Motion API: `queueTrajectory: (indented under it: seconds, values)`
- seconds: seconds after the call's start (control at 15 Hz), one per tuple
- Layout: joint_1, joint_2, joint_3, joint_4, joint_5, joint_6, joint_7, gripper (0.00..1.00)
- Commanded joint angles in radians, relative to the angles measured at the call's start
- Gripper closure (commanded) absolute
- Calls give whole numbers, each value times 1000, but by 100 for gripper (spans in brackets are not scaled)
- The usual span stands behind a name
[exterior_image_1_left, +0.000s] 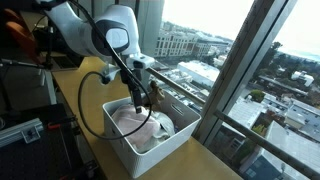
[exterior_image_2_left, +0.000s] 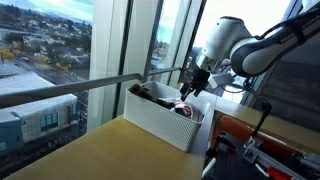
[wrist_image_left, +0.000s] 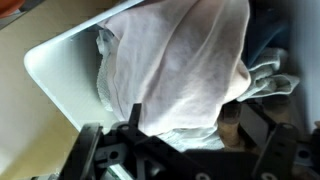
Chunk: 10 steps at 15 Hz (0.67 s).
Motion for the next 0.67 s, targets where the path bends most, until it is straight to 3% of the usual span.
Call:
queueTrajectory:
  seconds: [0.0,0.13,0.4,0.47,0.6]
  values:
    - [59,87,-59,13,-72,74,134,0]
    - [91,139,-92,11,-91,117,197,0]
    - [85,226,-86,-24,-130,179,319,0]
    - [84,243,-87,-35,-127,186,344,20]
    - [76,259,-87,-61,-111,205,375,32]
